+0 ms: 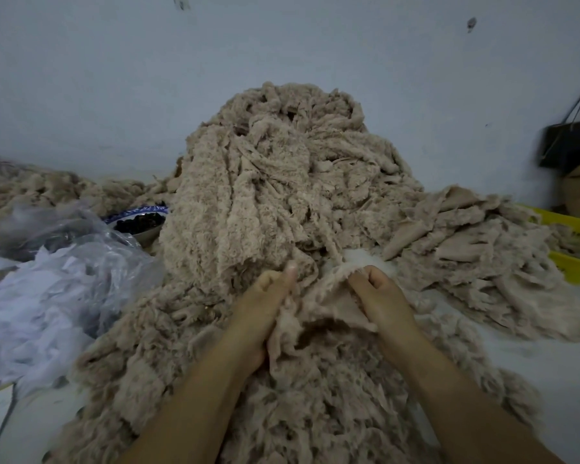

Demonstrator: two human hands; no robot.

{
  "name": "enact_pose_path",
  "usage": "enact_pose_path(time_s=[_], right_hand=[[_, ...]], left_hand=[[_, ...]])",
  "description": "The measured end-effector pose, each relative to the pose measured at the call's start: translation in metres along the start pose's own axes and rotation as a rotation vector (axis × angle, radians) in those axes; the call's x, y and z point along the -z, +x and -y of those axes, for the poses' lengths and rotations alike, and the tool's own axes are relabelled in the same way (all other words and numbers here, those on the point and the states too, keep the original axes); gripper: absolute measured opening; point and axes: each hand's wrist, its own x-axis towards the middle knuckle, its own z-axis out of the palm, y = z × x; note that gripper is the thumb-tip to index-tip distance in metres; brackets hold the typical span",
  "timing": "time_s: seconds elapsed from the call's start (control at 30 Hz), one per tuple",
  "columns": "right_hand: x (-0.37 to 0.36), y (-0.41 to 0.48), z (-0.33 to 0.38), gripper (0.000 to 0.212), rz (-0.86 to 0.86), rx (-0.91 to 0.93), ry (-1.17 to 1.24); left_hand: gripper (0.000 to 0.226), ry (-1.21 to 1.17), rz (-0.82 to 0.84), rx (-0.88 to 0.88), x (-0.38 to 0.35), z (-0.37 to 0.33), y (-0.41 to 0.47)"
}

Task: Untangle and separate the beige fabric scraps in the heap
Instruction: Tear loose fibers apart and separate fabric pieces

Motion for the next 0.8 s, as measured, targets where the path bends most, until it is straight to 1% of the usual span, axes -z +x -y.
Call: enact_pose_path(time_s=[0.03,0.07,0.1,0.13,0.17,0.2,0.27,0.33,0.37,0.4,0.43,0.5,0.53,0.57,0.6,0.63,0.67,0.7,0.73,0.77,0.8], right_hand=[[-0.001,0.0,0.0,0.035,-0.006,0.021,-0.042],[-0.002,-0.001,0.001,0.035,-0.005,0.042,-0.08],[-0.004,-0.002,0.001,0.035,0.001,0.064,-0.121],[-0.004,-0.002,0.001,0.035,0.004,0.084,-0.166],[-0.004,-0.002,0.001,0.036,0.006,0.101,-0.214],[-0.004,-0.003,0.001,0.035,0.005,0.108,-0.253],[-0.001,-0.002,0.001,0.032,0.021,0.068,-0.33],[-0.002,-0.001,0.0,0.027,0.109,-0.005,-0.444],[-0.003,-0.001,0.001,0.024,0.149,-0.025,-0.473],[-0.005,0.0,0.002,0.024,0.164,-0.044,-0.468],[-0.006,0.0,0.003,0.026,0.161,-0.067,-0.461],[-0.008,0.0,0.005,0.031,0.158,-0.101,-0.472],[-0.009,0.0,0.005,0.032,0.163,-0.115,-0.458],[-0.01,0.0,0.003,0.032,0.162,-0.138,-0.413],[-0.009,0.0,0.002,0.034,0.138,-0.169,-0.332],[-0.005,0.0,0.003,0.039,0.086,-0.212,-0.233],[0.001,0.001,0.004,0.045,0.019,-0.255,-0.124],[0.007,0.002,0.005,0.05,-0.051,-0.274,-0.048],[0.012,0.002,0.006,0.053,-0.09,-0.264,-0.025],[0.012,0.001,0.004,0.052,-0.084,-0.231,-0.061],[0.01,0.0,0.002,0.048,-0.043,-0.191,-0.126]], left_hand=[[0.046,0.245,0.01,-0.05,-0.003,0.003,0.0],[0.047,0.465,0.035,-0.104,-0.005,0.006,0.0],[0.039,0.619,0.059,-0.15,-0.008,0.009,0.001],[0.026,0.678,0.066,-0.169,-0.011,0.013,0.001],[0.02,0.684,0.055,-0.182,-0.012,0.014,0.0],[0.024,0.632,0.03,-0.177,-0.012,0.013,0.0],[0.032,0.385,-0.014,-0.133,-0.011,0.01,-0.001],[0.022,0.171,-0.012,-0.062,-0.01,0.004,-0.003],[0.017,0.108,-0.005,-0.035,-0.01,0.003,-0.004],[0.017,0.061,0.005,-0.012,-0.01,0.002,-0.006],[0.02,0.03,0.02,0.004,-0.011,0.002,-0.007],[0.034,-0.018,0.07,0.038,-0.015,0.004,-0.01],[0.032,-0.035,0.103,0.051,-0.015,0.005,-0.011],[0.019,-0.031,0.152,0.063,-0.015,0.006,-0.011],[0.015,-0.022,0.209,0.072,-0.014,0.005,-0.014],[0.012,-0.02,0.271,0.078,-0.012,0.006,-0.015],[0.002,-0.065,0.335,0.081,-0.01,0.004,-0.018],[0.009,-0.122,0.353,0.071,-0.008,0.002,-0.019],[0.012,-0.15,0.321,0.052,-0.009,-0.002,-0.02],[0.008,-0.126,0.209,0.012,-0.008,0.0,-0.015],[0.008,-0.074,0.057,-0.001,-0.009,0.002,-0.01]])
